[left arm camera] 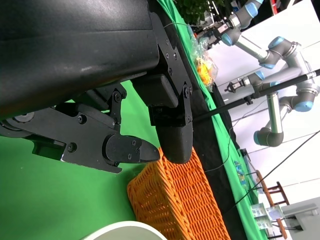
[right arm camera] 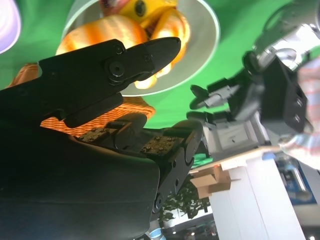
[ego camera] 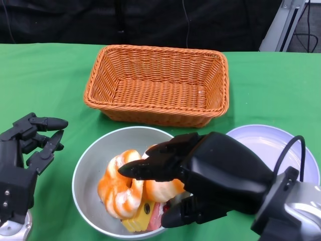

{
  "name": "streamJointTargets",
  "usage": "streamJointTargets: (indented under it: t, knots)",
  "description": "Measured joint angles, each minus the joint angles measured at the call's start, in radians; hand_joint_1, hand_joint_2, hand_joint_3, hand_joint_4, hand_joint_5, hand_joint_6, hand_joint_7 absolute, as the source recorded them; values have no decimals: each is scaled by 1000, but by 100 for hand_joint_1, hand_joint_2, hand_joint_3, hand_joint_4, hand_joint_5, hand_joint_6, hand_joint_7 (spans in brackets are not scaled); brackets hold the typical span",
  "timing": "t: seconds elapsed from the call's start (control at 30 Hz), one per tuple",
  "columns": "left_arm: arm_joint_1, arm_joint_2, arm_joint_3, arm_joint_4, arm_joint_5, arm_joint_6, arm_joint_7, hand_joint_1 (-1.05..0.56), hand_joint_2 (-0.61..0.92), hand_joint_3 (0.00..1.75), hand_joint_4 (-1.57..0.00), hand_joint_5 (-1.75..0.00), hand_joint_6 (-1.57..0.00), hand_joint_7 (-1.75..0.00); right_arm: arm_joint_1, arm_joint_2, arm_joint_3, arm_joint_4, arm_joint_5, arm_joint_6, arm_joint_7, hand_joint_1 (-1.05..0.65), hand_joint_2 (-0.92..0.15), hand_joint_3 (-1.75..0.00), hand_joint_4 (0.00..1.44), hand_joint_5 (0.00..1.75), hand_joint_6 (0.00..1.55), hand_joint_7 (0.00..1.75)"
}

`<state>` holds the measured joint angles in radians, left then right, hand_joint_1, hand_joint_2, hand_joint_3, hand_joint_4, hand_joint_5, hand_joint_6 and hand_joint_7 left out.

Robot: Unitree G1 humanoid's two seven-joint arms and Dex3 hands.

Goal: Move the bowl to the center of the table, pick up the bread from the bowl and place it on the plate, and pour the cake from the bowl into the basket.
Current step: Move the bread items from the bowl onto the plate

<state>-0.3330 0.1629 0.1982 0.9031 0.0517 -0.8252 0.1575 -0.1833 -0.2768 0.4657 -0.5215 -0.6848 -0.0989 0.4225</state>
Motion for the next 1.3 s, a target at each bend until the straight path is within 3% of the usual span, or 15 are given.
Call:
streamJointTargets:
  t: [0.37, 0.8, 1.07, 1.3]
  knots:
    - [0, -2, 1, 0, -27, 10, -6, -14, 92, 29, -84, -122, -90, -80, -78, 0, 42, 202, -147, -124, -124, -68, -91, 0, 37, 0, 45, 1]
    - [-2, -2, 11, 3, -28, 15, -5, -16, 92, 28, -83, -125, -89, -80, -141, 39, 66, 395, -158, -190, -204, -66, -89, 0, 37, 1, 47, 0]
    - [-23, 4, 24, 16, -39, 25, -5, -17, 92, 26, -87, -129, -88, -85, -229, 80, 112, 586, -185, -314, -371, -65, -90, -1, 42, 3, 52, 1]
    - [-26, 16, 22, 16, -33, 28, 2, -17, 92, 24, -85, -139, -88, -87, -279, 109, 141, 677, -185, -333, -381, -63, -89, 0, 40, 1, 51, 0]
